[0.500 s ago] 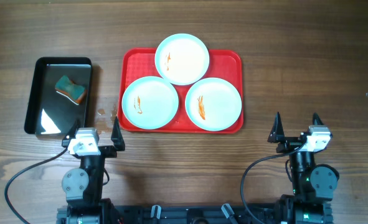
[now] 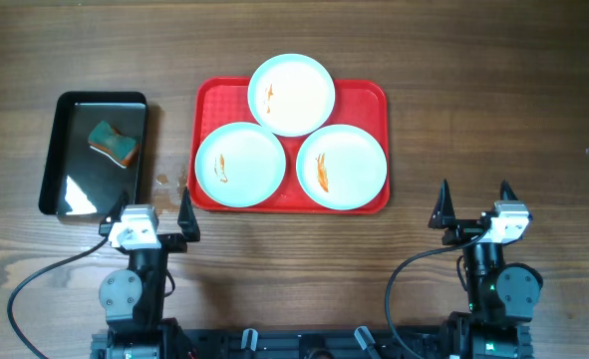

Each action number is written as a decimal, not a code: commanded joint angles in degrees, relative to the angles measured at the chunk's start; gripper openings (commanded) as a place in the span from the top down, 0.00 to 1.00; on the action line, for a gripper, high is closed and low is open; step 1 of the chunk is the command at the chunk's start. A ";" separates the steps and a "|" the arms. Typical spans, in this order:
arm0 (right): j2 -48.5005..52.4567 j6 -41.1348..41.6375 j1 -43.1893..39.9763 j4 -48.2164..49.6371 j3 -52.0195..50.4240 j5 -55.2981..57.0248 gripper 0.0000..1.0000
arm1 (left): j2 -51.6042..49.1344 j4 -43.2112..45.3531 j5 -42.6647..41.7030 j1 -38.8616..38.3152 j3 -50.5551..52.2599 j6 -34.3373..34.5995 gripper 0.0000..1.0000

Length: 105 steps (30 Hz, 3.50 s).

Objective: Clean dirty plates on tray and stack at the side

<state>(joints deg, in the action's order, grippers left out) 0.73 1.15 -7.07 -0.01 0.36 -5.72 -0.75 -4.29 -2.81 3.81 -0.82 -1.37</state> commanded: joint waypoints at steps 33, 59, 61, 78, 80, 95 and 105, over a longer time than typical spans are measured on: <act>-0.31 -0.98 -0.28 0.22 -0.07 0.42 0.00 | 0.59 -0.15 0.79 0.15 0.44 0.37 0.00; -0.31 -0.98 -0.28 0.22 -0.07 0.42 0.00 | 0.59 -0.15 0.79 0.15 0.44 0.37 0.00; -0.31 -1.01 -0.28 0.22 -0.07 0.42 0.00 | 0.59 -0.15 0.79 0.15 0.44 0.37 0.00; -0.31 -1.25 -0.28 0.31 -0.07 0.79 0.00 | 0.59 3.89 -4.94 0.15 0.44 2.64 0.00; -0.31 -1.11 -0.28 0.17 -0.07 1.46 0.00 | 0.59 11.17 -34.32 0.04 0.44 15.02 0.00; 1.99 69.55 -0.28 25.64 6.38 -16.55 0.00 | -55.95 -36.44 -18.53 5.09 -69.88 -2.10 0.00; 60.63 17.31 3.96 -34.40 65.53 -46.62 0.00 | -91.25 -59.74 -4.22 4.70 -106.27 11.52 0.00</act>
<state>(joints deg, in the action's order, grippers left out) 49.82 35.38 -6.59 -26.20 58.13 -47.33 -88.64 -64.29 -10.68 8.75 -105.19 6.96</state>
